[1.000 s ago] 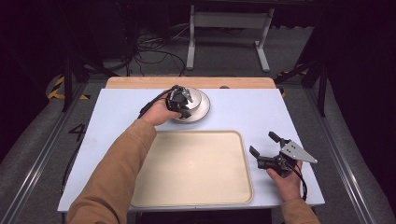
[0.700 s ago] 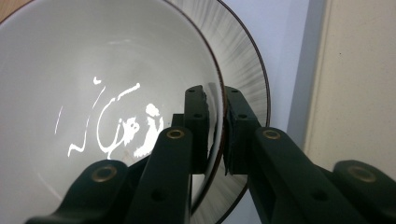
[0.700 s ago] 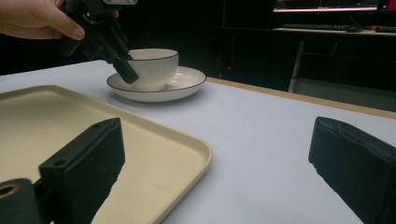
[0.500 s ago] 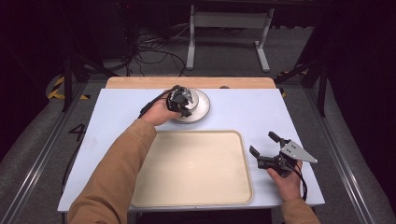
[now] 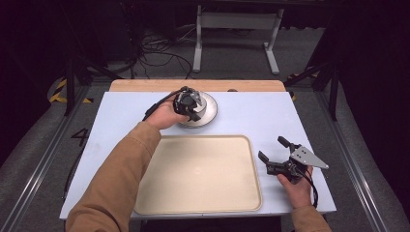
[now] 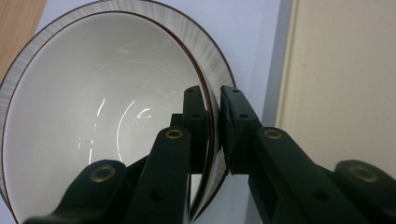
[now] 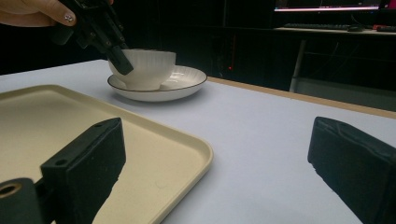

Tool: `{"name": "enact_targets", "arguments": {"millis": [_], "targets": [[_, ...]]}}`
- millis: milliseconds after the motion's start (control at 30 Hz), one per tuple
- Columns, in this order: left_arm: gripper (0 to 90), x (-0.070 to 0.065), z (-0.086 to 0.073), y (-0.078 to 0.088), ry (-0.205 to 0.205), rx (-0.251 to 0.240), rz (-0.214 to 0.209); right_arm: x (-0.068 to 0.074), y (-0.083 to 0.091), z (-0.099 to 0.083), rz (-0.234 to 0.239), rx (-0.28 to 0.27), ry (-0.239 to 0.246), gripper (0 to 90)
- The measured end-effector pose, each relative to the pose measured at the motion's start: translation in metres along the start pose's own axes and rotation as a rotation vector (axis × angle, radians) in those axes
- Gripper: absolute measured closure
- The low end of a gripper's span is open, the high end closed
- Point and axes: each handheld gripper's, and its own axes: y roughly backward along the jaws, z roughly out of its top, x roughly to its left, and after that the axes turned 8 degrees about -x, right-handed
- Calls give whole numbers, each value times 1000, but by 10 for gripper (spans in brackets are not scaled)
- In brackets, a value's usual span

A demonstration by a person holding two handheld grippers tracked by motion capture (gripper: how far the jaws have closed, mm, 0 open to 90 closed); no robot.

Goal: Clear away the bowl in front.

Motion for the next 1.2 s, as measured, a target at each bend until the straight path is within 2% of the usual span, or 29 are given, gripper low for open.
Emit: {"name": "enact_targets", "arguments": {"millis": [167,300,600,900,1000,1033,1200], "targets": [[815,-4,6,8,-3,-4,11,0,0,0,2,0,1,47],[815,-8,12,19,-22,2,18,0,0,0,3,0,2,46],[813,-25,27,44,-60,2,21,0,0,0,3,2,3,47],[812,-33,36,61,-83,-4,36,0,0,0,4,3,2,47],[813,-38,40,67,-115,7,50,0,0,0,4,3,2,47],[813,-43,43,69,-132,13,59,0,0,0,4,3,2,47],[813,-55,49,76,-149,0,40,0,0,0,4,3,2,47]]}}
